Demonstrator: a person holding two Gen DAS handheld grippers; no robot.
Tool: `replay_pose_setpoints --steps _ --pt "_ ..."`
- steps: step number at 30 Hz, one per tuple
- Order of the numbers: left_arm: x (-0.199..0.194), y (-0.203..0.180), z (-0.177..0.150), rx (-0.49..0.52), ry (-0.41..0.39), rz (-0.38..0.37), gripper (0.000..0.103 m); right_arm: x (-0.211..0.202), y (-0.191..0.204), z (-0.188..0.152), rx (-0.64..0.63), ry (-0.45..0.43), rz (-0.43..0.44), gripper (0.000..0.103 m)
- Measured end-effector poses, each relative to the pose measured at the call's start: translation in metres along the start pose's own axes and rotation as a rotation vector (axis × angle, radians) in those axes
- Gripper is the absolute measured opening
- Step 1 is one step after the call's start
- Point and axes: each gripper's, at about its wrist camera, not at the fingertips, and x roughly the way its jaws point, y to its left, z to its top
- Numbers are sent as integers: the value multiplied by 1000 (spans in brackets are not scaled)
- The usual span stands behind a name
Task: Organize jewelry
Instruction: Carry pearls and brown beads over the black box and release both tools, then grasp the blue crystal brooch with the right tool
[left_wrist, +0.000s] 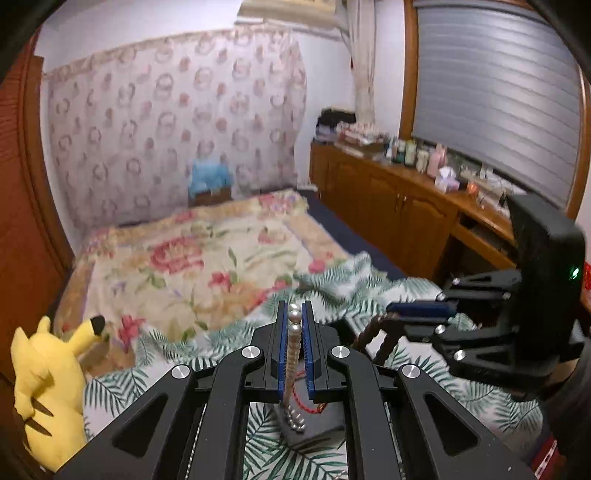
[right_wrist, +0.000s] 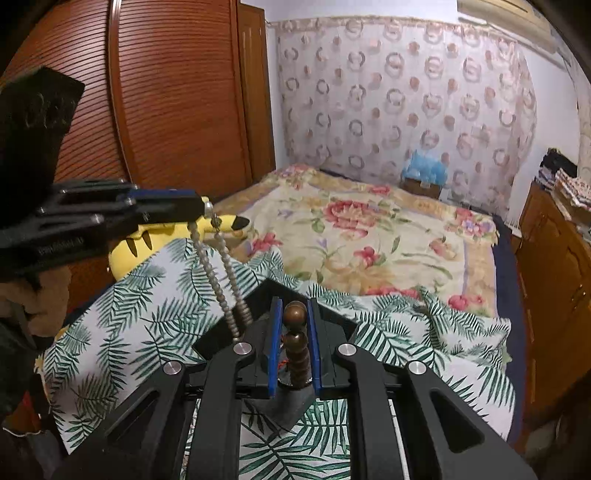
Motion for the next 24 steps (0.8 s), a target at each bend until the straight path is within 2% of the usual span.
replay_pose_setpoints --steps 4,9,11,15,20,24 --pt "19 2 -17 -5 56 3 7 18 -2 -10 11 37 15 15" --pt "26 6 -42 -39 90 10 9 35 -1 -21 23 72 29 16" --pt "24 8 -53 -52 96 18 19 37 0 -24 28 74 31 16" --pt "17 12 -72 -76 107 29 23 37 1 -27 29 75 25 16" --pt "6 15 -89 -100 115 46 34 29 6 -28 24 55 32 16" --pt "-2 10 -101 -94 124 57 37 18 10 -32 22 40 22 16"
